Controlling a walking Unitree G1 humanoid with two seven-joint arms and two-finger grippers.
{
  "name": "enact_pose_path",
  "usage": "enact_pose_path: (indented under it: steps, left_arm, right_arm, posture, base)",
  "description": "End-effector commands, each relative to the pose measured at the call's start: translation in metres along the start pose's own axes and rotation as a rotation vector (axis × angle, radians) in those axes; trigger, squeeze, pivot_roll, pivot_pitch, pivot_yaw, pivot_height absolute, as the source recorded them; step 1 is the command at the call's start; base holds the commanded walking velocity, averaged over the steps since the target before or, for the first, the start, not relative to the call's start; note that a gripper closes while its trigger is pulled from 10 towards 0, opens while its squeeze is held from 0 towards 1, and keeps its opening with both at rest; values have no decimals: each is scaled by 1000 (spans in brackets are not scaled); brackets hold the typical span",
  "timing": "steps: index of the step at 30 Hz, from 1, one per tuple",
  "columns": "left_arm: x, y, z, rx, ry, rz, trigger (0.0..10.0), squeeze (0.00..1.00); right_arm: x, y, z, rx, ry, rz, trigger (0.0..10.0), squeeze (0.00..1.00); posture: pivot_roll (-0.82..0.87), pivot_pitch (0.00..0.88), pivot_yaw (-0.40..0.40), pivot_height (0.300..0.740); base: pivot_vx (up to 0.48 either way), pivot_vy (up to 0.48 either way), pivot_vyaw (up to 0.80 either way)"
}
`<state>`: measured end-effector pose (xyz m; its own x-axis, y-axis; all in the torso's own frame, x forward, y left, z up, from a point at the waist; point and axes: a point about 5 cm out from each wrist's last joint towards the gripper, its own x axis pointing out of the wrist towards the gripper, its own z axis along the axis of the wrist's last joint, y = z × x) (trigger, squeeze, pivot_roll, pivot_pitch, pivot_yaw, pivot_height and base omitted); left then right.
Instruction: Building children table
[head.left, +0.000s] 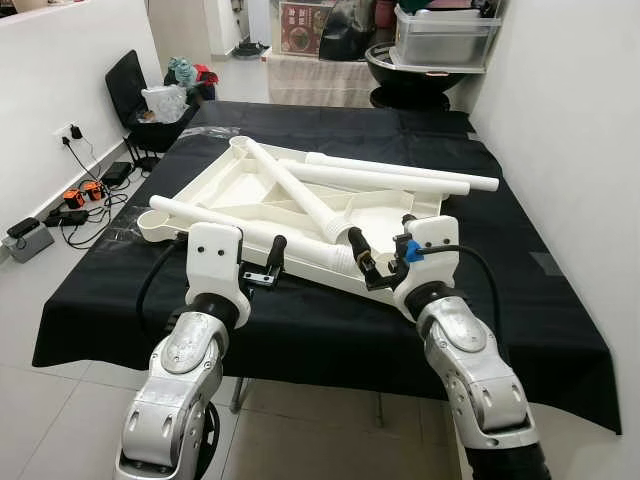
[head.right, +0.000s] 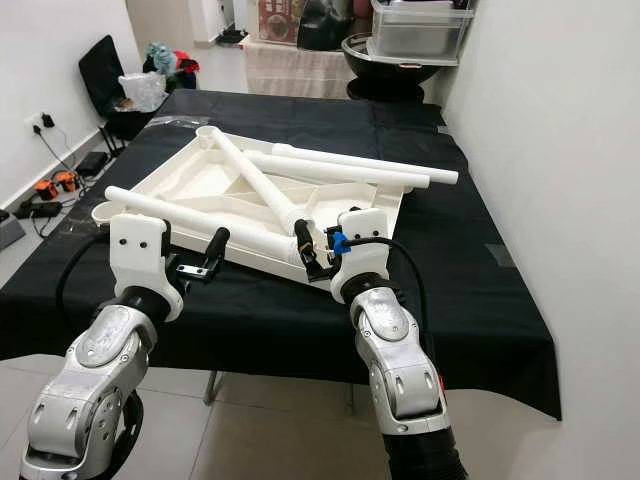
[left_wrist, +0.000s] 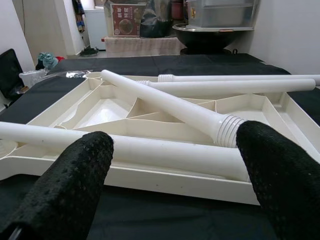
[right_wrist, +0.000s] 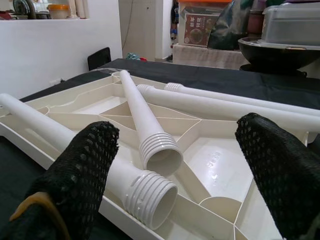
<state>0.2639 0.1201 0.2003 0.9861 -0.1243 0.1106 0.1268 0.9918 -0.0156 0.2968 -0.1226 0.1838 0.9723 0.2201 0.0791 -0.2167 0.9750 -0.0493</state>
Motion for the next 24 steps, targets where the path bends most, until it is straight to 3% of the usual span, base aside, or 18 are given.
enact_pose_path:
  steps: [1,24]
  left_arm:
    - [-1,0,-2,4,8,0,10000,0]
    - [-1,0,-1,5,3,3,10000,0]
  right_arm:
    - [-1,-3,5,-3,-27,-15,10000,0]
    - [4,-10,14,14,-65,-50,10000,0]
  posture:
    - [3,13,-29,740]
    - [7,12,-34,740]
  base:
    - [0,0,0]
    - [0,0,0]
